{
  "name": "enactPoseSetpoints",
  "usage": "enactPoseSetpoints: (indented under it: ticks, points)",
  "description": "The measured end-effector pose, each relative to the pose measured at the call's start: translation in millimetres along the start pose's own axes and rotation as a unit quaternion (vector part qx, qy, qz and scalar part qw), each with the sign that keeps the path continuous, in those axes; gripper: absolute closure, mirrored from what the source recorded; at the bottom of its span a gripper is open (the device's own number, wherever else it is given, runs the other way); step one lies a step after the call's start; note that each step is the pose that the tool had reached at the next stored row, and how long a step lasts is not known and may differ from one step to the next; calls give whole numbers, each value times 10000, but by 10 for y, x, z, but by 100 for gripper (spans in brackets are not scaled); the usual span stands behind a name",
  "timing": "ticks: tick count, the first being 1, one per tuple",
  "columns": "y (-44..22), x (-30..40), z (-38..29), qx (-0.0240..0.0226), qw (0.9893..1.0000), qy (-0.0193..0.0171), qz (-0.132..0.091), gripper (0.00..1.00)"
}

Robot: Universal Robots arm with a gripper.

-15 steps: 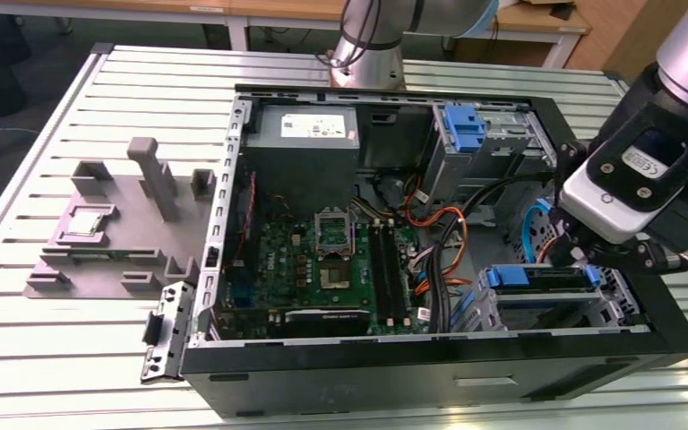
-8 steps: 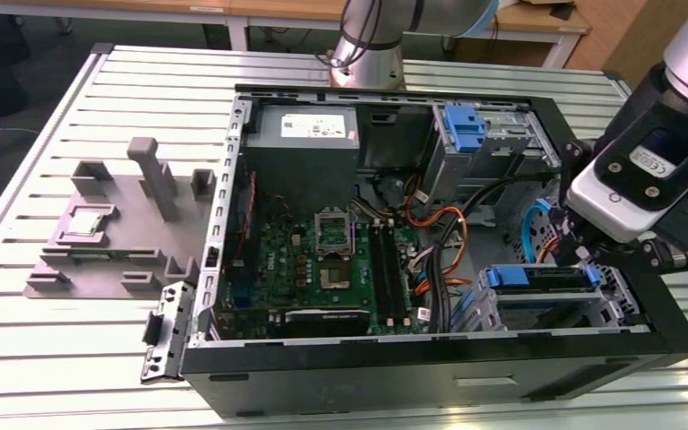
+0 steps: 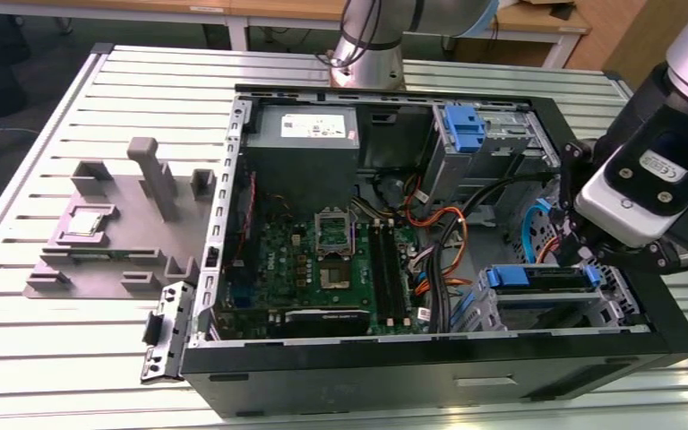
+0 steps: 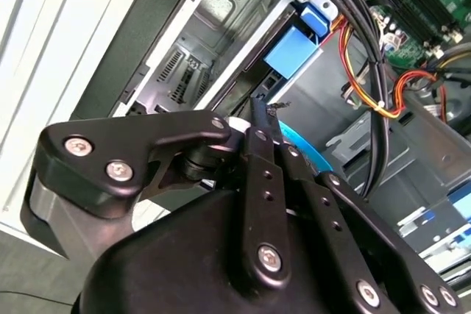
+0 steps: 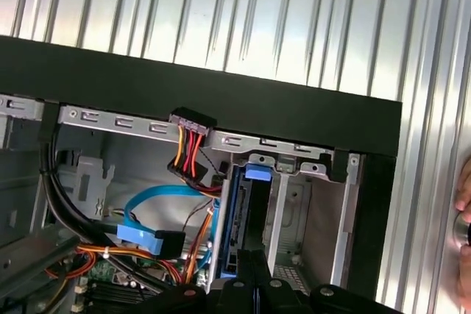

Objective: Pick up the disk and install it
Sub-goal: 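Insert the first disk wire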

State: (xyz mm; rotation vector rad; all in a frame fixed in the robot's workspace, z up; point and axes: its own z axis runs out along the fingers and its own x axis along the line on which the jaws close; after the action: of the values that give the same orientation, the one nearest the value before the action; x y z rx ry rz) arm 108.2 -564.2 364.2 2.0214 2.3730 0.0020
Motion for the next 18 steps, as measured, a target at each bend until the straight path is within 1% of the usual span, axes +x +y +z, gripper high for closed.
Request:
enactPoseSetpoints:
  ticks: [2,5,6,9,10,11,14,18]
  points:
    - [0,0,1,-3,9999,2,-138,90]
    - [0,0,1,-11,9995,5,-323,90]
    - [0,-1,1,-35,9994,0,-349,90]
    - [0,0,2,-139,9990,-1,-415,90]
    - [0,0,2,-162,9989,1,-449,90]
    - [1,0,2,-167,9986,2,-506,90]
    - [0,0,2,-172,9970,9,-758,90]
    - [0,0,4,-184,9940,19,-1081,90]
